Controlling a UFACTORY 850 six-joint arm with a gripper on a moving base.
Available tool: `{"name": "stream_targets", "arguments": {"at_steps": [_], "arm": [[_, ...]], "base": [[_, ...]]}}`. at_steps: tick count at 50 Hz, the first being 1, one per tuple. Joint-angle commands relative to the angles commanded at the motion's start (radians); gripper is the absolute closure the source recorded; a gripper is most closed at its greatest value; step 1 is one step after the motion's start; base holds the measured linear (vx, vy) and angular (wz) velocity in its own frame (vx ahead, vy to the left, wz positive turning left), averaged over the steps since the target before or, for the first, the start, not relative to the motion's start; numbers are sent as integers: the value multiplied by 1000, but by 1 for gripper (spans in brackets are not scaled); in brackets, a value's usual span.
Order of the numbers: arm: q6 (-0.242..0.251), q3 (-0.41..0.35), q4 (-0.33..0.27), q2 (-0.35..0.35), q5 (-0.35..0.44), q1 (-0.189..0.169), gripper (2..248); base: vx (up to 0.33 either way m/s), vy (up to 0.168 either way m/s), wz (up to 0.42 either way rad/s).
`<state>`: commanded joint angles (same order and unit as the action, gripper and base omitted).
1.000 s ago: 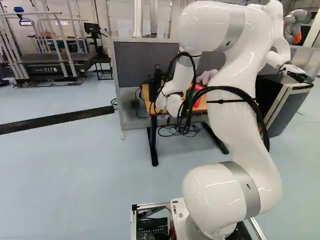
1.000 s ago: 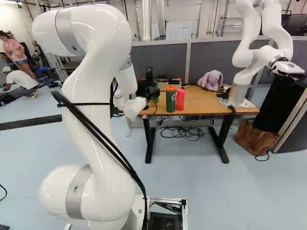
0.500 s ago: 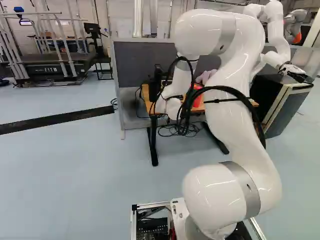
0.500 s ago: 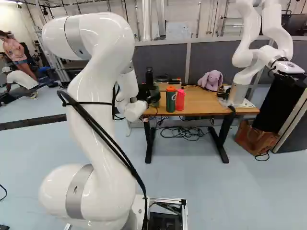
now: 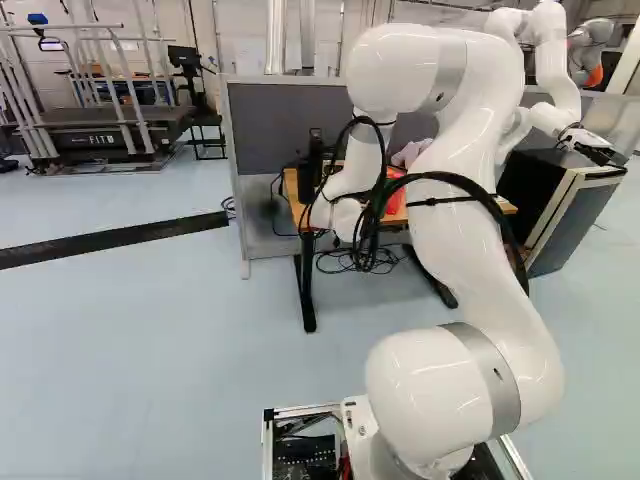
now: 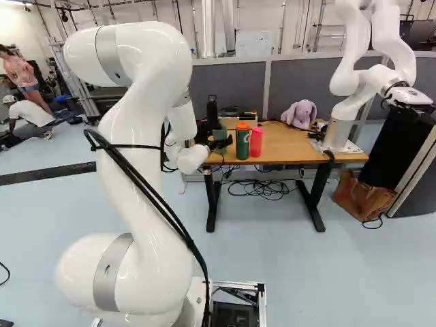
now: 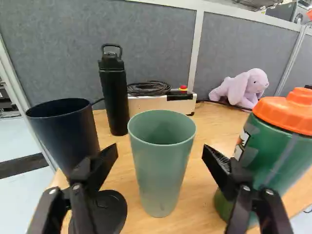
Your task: Place the green cup on the table
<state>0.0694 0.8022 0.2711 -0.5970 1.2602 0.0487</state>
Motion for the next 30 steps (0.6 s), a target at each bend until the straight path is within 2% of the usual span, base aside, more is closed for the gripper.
{"name": "stream_targets", "arguments": {"at_steps": [2,3,14,30], "arm": [[0,0,0,0,0,0,23],[0,0,0,0,0,0,3],[0,-11,0,19,0,1,3],[0,-92,0,111,0,26,3]], "base": [[0,0,0],[0,0,0],[0,0,0],[0,0,0]]}}
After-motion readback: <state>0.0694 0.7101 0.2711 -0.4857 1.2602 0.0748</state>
